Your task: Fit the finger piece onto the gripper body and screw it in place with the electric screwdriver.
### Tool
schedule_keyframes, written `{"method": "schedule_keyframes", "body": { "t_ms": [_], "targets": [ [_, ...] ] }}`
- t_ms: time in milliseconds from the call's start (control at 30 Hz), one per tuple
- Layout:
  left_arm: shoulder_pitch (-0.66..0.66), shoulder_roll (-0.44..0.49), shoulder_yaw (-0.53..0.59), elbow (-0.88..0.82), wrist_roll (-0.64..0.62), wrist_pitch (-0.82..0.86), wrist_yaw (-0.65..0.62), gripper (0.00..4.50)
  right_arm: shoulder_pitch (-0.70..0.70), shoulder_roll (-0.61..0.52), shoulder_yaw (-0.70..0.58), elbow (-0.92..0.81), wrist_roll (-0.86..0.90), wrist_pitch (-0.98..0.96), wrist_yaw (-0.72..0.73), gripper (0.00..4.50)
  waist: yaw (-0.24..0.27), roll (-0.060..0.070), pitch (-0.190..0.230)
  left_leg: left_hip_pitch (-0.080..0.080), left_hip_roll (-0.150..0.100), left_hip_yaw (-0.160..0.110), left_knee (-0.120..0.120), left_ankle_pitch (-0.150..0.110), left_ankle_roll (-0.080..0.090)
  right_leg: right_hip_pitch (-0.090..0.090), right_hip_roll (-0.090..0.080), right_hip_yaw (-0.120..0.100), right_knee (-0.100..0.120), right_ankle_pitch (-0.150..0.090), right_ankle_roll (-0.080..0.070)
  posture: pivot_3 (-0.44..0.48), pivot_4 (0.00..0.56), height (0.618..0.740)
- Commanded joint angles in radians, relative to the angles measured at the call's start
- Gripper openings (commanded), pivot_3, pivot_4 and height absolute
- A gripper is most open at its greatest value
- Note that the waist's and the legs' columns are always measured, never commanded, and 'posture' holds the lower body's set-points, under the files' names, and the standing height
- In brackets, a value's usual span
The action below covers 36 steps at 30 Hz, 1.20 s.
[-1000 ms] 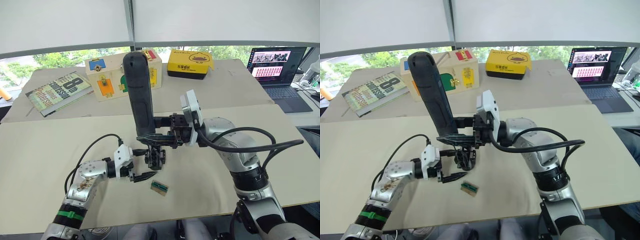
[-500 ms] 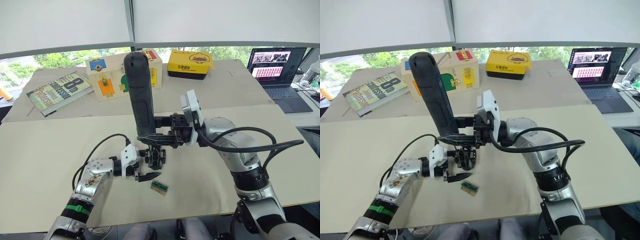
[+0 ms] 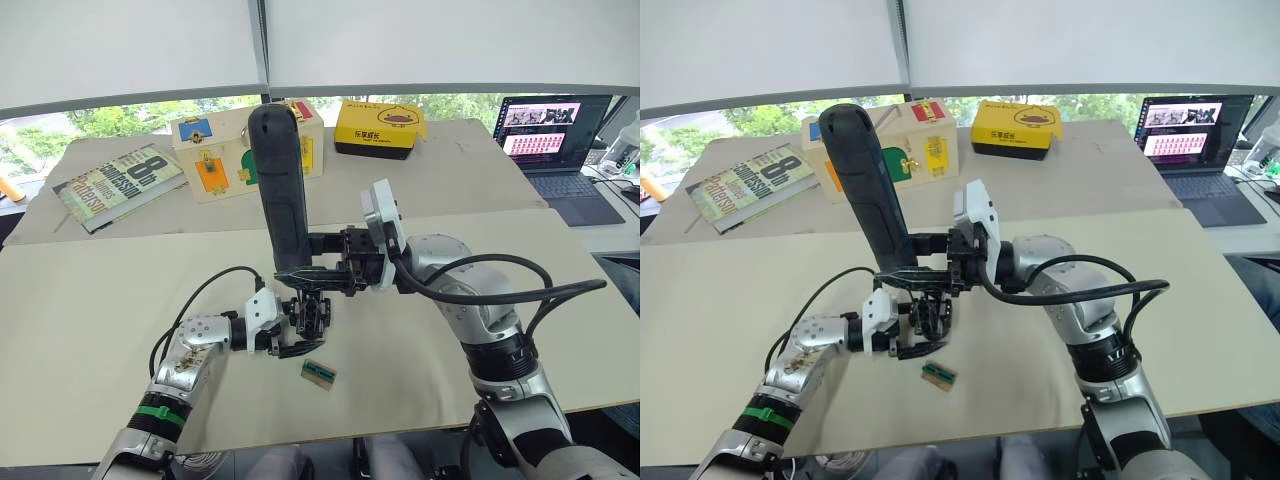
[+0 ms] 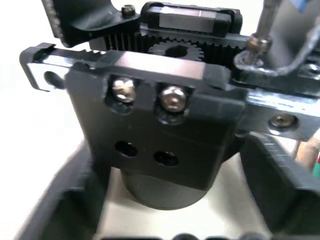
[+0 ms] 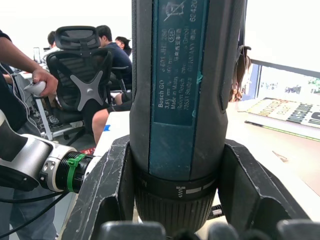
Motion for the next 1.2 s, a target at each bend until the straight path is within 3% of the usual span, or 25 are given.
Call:
{"method": "schedule_keyframes", "body": {
  "t_ms": [33, 1200],
  "targets": [
    [0.005, 0.003, -0.017, 0.018, 0.02, -0.001, 0.0, 2.34, -0.019, 0.005, -0.012, -0.04, 0.011, -0.02, 0.0, 1.9, 0.0, 0.0, 0.0, 0.0, 0.0, 0.0, 0.0, 0.0, 0.0, 0.0, 0.0, 0.0, 0.0, 0.0, 0.0, 0.0, 0.15, 0.74],
    [0.041, 0.016, -0.014, -0.025, 0.01, 0.061, 0.008, 2.34, 0.081, -0.006, 0.111, 0.053, -0.102, -0.062, -0.011, 1.9, 0.0, 0.0, -0.005, 0.004, 0.0, 0.0, 0.0, 0.0, 0.0, 0.002, 0.0, 0.001, 0.003, 0.0, 0.0, 0.0, 0.15, 0.74]
  ]
}}
